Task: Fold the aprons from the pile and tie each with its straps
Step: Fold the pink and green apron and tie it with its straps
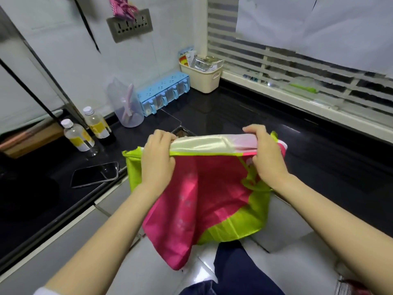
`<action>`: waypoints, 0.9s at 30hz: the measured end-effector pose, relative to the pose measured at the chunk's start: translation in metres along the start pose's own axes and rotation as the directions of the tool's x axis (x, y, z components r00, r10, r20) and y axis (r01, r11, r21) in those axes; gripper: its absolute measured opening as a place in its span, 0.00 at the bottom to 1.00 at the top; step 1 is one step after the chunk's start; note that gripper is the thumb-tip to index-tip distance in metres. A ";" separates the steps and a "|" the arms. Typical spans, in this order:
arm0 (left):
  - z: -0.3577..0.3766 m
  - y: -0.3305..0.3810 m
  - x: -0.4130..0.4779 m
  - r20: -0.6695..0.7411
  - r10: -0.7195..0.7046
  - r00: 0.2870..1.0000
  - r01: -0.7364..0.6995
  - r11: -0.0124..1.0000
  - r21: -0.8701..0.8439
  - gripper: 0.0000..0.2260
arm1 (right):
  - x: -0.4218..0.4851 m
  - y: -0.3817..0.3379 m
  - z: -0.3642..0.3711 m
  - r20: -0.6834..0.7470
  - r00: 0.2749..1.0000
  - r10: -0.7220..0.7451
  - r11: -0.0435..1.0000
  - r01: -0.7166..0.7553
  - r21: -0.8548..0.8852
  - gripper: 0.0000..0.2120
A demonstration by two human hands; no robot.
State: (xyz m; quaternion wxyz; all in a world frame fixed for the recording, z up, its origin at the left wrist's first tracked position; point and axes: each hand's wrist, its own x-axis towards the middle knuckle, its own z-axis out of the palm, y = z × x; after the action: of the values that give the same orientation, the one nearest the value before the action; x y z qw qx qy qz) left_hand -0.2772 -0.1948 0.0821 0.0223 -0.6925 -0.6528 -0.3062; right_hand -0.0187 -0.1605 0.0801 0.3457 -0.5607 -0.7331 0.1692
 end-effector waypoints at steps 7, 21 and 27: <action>0.032 0.001 -0.037 0.704 -0.190 0.685 0.090 0.980 0.177 0.06 | -0.026 0.060 0.004 0.496 0.858 0.137 0.926 0.067 -0.373 0.20; 0.028 0.031 0.033 0.823 -0.272 0.499 0.130 0.962 0.239 0.13 | 0.011 0.091 -0.052 0.568 0.814 0.123 0.948 0.072 -0.309 0.02; 0.037 0.059 0.086 0.734 -0.368 0.571 0.582 0.812 -0.046 0.10 | 0.068 0.095 -0.091 0.618 0.774 0.134 0.899 0.168 -0.405 0.18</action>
State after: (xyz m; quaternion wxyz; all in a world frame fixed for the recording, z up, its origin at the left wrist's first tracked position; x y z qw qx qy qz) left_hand -0.2117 -0.1114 0.1132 -0.4075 -0.5465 -0.7237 -0.1072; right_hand 0.1028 -0.0792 0.1055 -0.0544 -0.5270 -0.8299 0.1749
